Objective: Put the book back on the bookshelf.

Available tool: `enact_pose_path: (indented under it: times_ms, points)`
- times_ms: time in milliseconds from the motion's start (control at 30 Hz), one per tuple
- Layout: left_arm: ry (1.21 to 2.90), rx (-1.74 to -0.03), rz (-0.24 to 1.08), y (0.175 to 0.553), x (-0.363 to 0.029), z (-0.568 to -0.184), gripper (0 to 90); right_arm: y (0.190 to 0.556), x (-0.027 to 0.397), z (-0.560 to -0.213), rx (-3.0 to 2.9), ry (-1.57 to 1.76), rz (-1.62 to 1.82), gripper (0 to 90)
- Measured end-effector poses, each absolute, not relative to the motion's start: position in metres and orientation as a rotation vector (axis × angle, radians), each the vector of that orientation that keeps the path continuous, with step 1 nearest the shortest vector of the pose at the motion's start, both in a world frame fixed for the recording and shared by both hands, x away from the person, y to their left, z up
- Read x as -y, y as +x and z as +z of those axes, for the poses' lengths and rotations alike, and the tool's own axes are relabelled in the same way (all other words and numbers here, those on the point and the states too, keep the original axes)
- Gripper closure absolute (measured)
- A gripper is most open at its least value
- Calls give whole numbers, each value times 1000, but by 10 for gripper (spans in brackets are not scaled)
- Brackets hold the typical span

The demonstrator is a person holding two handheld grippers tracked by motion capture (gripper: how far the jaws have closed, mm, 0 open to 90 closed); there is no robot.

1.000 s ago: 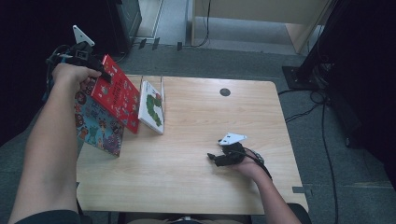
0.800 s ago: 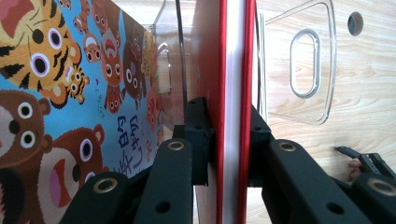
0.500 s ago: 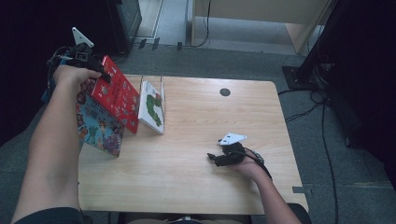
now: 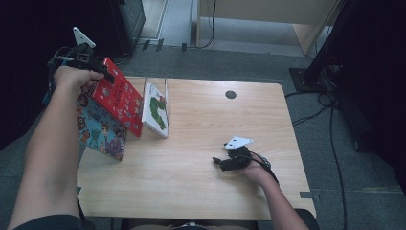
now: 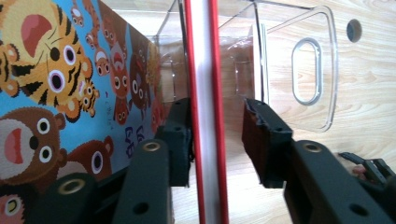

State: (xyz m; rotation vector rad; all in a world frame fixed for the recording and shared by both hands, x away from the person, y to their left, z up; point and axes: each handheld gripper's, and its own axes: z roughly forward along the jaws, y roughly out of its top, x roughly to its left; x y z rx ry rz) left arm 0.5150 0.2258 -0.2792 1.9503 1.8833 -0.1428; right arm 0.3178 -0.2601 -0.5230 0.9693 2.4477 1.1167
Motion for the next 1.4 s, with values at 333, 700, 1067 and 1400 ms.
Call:
enact_pose_path:
  times_ms: [333,700,1067,1400]
  points:
    - [1952,-1858,-125,512,-230,-266,550,318,260,-523,-2448,969,1116,238]
    - [1906,-1817,-80,499,-236,-242,508,318,260,-523,-2448,969,1116,238]
    - [1878,-1722,-69,475,-236,-218,487,317,260,-523,-2449,966,1114,238]
    - [1913,-1625,-67,450,-221,-212,464,317,260,-523,-2454,962,1115,225]
